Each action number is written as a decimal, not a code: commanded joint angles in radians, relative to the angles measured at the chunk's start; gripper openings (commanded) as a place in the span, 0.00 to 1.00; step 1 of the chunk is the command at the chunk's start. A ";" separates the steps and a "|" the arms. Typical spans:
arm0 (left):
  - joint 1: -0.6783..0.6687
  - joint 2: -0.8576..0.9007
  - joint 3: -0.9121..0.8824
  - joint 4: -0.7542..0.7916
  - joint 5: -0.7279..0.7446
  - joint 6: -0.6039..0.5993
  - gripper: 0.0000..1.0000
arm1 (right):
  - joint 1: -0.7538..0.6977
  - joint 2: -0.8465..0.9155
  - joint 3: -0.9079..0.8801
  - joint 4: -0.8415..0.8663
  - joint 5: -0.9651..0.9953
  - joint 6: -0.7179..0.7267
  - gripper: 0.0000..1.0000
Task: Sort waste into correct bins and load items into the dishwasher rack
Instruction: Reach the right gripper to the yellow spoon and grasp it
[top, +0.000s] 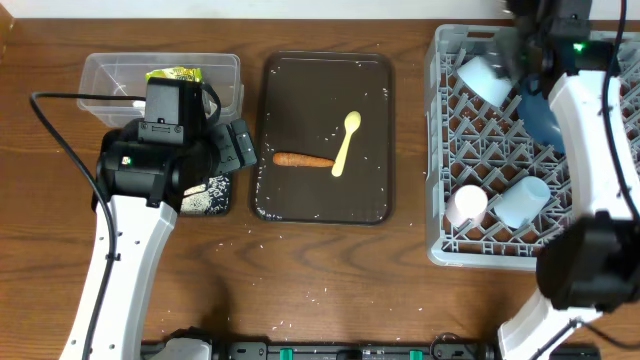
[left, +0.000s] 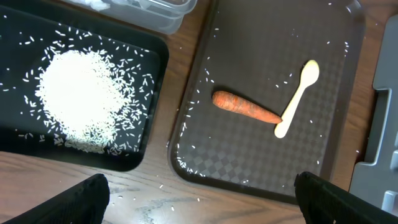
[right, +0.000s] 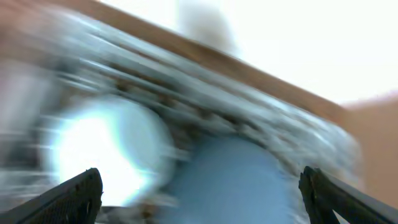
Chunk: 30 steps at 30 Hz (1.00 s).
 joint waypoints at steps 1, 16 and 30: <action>0.006 0.004 0.001 -0.003 -0.012 -0.002 0.98 | 0.066 -0.084 0.004 0.010 -0.539 0.167 0.88; 0.006 0.004 0.001 -0.003 -0.012 -0.002 0.98 | 0.439 0.208 0.003 0.022 -0.090 0.890 0.61; 0.006 0.004 0.001 -0.003 -0.012 -0.002 0.98 | 0.462 0.416 0.002 -0.036 -0.085 0.948 0.46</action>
